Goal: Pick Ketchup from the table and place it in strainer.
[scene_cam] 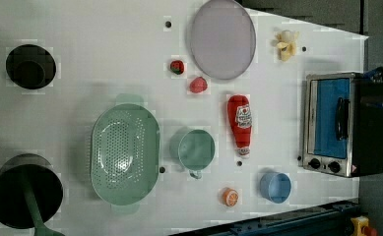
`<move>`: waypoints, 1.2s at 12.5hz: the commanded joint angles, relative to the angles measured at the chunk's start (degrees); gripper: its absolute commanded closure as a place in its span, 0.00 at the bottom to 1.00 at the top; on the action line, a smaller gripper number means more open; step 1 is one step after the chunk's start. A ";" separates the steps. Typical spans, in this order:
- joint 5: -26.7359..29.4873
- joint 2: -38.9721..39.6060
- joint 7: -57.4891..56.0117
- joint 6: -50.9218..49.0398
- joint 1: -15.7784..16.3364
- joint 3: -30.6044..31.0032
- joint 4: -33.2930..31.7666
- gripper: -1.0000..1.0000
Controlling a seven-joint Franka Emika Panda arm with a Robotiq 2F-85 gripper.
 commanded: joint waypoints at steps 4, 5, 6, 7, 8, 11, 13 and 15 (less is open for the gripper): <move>0.98 -10.23 -5.51 -6.27 -5.62 2.84 -7.17 0.00; 0.98 -9.35 -5.95 -6.24 -5.59 3.24 -7.86 0.00; 0.98 -8.23 -6.65 -6.19 -5.56 3.72 -8.71 0.00; 0.98 -6.90 -7.86 -5.72 -5.49 4.28 -9.71 0.00; 0.98 -5.46 -10.04 -4.59 -5.38 4.83 -10.93 0.00; 0.98 -1.79 -22.89 4.00 -5.19 6.29 -16.63 0.00; 0.97 0.18 -33.27 13.04 -5.06 6.64 -20.96 0.00; 0.97 2.03 -43.64 21.44 -4.91 6.75 -25.06 0.00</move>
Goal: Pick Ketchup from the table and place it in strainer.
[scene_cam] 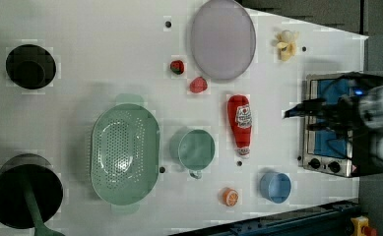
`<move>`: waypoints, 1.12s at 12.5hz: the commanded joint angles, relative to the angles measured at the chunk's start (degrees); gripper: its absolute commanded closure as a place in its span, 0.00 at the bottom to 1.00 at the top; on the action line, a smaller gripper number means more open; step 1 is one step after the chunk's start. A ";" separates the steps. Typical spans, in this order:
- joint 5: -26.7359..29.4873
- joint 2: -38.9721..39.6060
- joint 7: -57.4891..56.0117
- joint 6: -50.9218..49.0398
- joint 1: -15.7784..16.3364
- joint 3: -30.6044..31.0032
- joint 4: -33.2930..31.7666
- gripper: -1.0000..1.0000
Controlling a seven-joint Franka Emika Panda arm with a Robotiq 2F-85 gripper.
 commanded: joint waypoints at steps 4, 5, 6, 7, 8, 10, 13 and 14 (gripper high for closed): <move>0.20 2.51 -29.89 19.73 0.01 0.38 -9.83 0.00; 0.20 3.65 -29.84 22.48 0.01 0.38 -11.13 0.00; 0.20 4.99 -29.86 24.81 0.03 0.41 -12.10 0.00; 0.20 6.54 -29.84 26.54 0.08 0.43 -12.65 0.00; 0.20 8.25 -29.85 28.02 0.12 0.44 -12.84 0.00; 0.20 11.78 -29.86 30.62 0.17 0.44 -12.75 0.00; 0.20 16.65 -29.84 34.93 0.27 0.43 -12.77 0.00; 0.20 18.12 -29.85 36.41 0.27 0.39 -12.69 0.00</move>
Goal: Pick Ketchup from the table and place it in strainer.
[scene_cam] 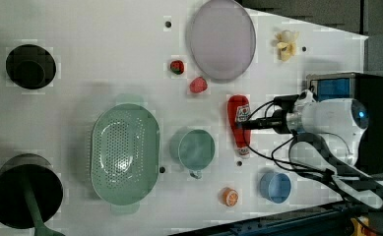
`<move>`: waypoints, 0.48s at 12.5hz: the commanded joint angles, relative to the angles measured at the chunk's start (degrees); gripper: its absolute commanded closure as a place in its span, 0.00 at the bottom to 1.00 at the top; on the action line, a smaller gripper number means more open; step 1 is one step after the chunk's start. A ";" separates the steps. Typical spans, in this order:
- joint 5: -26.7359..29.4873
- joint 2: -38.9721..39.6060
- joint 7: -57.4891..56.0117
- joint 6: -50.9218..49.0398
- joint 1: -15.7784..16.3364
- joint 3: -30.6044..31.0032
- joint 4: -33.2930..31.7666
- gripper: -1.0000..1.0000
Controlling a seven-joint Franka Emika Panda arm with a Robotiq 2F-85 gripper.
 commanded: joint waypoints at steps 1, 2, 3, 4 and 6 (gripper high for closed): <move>-0.19 2.47 -3.15 5.16 0.14 -0.08 -0.16 0.00; -0.19 3.55 -3.11 6.28 0.21 -0.09 -0.10 0.00; -0.19 4.20 -3.11 7.26 0.21 -0.10 -0.08 0.04; -0.19 4.31 -3.10 8.13 0.22 -0.11 -0.08 0.15; -0.18 3.61 -2.94 8.39 0.25 -0.05 -0.01 0.37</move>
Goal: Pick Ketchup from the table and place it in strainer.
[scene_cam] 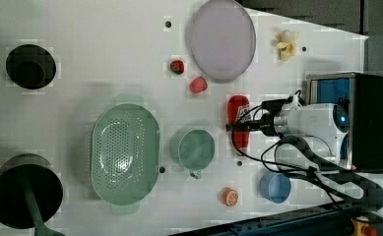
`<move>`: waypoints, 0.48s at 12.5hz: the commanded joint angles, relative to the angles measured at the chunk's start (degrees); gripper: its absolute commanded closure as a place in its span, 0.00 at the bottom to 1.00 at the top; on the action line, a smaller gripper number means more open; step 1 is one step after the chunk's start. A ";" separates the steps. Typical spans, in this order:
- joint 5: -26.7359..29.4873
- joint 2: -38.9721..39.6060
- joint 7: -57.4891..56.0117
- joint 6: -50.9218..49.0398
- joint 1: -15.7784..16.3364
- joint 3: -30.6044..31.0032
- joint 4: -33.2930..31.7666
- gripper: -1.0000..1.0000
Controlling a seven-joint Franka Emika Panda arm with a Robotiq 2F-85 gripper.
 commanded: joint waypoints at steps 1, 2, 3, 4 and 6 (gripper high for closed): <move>-0.10 -3.33 -1.68 0.89 0.34 0.02 0.69 0.37; -0.07 -4.51 -1.01 0.79 0.33 0.01 0.75 0.37; -0.05 -6.34 -0.18 0.67 0.31 0.01 0.84 0.37; -0.05 -8.71 1.20 0.43 0.33 0.03 0.92 0.37; -0.05 -14.31 4.76 -3.63 0.68 0.62 1.31 0.37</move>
